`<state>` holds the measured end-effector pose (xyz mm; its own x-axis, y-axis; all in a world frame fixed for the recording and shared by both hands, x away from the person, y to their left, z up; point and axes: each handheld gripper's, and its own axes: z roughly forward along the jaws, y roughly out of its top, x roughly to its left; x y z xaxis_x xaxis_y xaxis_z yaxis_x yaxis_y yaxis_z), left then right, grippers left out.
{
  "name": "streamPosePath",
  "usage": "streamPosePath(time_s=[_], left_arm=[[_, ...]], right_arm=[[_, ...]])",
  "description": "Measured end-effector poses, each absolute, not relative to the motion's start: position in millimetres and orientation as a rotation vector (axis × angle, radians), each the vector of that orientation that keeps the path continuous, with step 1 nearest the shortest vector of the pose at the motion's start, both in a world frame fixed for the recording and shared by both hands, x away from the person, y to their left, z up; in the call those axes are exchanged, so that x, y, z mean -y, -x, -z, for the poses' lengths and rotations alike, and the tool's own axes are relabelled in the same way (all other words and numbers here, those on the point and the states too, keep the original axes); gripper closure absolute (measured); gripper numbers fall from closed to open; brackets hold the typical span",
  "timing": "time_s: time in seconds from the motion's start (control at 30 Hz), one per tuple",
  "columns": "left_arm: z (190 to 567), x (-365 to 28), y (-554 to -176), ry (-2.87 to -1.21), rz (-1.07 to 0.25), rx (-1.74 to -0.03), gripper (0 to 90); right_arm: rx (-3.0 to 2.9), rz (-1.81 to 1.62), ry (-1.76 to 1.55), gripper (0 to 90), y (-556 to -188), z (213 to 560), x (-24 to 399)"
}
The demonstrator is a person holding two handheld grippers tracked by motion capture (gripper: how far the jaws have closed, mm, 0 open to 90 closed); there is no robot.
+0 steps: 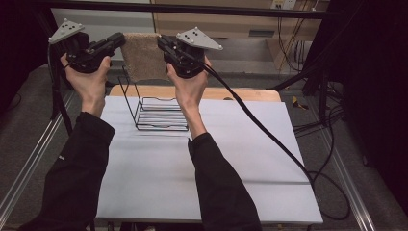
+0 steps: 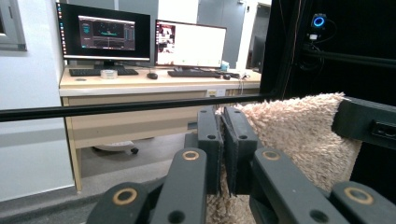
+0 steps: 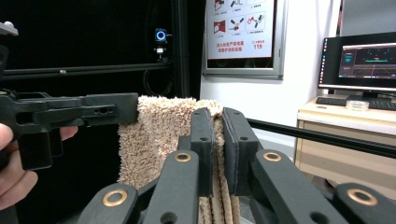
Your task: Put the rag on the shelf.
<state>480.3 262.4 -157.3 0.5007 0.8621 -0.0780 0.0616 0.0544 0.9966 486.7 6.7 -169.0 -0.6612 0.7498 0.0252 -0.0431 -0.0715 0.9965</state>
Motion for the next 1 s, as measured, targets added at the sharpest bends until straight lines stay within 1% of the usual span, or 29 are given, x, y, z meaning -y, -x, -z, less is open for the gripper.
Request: streamPosePath(time_s=[0.67,1.0], left_arm=[[155.4,-264.3,-510.5,-1.396,-0.745,-0.914,85.8],[164.4,-266.8,-519.8,-1.42,-0.757,-0.928,85.8]], right_arm=[[-1.631,-1.801,-0.793,83.8,-518.8,168.1,-12.2],[-1.661,-1.773,-0.815,83.8,-528.2,175.0,-17.5]])
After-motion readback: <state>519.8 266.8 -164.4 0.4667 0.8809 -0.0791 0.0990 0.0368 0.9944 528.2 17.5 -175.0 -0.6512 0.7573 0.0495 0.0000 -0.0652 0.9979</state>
